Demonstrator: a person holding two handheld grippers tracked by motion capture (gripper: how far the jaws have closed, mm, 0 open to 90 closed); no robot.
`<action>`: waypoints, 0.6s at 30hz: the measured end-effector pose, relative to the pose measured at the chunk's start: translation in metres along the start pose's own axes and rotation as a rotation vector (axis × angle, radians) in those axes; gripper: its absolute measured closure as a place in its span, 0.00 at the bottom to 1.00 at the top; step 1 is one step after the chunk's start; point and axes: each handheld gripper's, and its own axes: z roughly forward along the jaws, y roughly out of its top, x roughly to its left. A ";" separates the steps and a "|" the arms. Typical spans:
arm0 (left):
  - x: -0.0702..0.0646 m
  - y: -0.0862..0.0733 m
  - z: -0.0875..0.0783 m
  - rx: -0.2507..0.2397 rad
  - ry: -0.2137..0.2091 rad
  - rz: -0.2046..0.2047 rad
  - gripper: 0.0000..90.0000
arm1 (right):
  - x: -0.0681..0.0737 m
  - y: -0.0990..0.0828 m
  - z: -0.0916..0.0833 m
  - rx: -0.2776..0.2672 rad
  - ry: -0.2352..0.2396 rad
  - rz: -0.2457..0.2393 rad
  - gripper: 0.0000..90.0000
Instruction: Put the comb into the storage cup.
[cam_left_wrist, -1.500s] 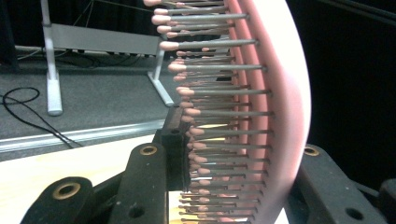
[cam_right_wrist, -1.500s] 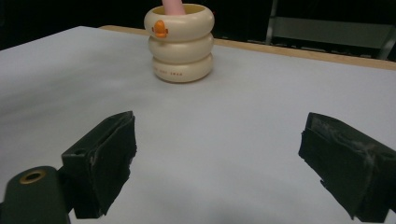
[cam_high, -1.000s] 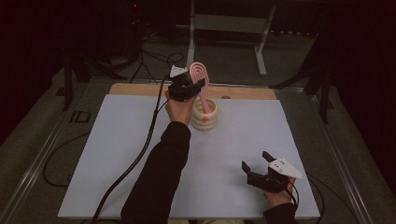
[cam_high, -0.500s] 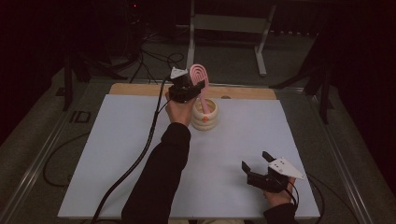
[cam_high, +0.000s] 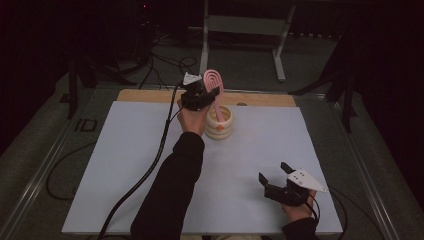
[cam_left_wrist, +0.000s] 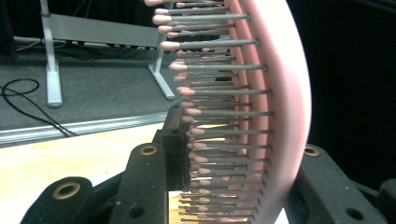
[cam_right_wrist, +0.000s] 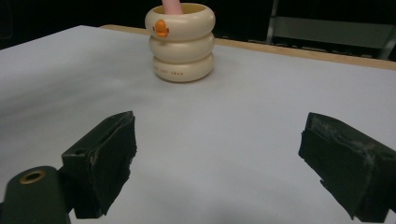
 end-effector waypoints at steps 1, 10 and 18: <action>0.000 0.000 0.000 0.003 0.001 0.003 0.71 | 0.000 0.000 0.000 0.000 0.000 0.000 0.12; 0.000 -0.002 0.002 0.009 0.002 0.004 0.71 | 0.000 0.000 0.000 0.000 0.000 0.000 0.12; 0.000 -0.006 0.004 0.016 0.002 0.000 0.71 | 0.000 0.000 0.000 0.000 0.001 -0.002 0.12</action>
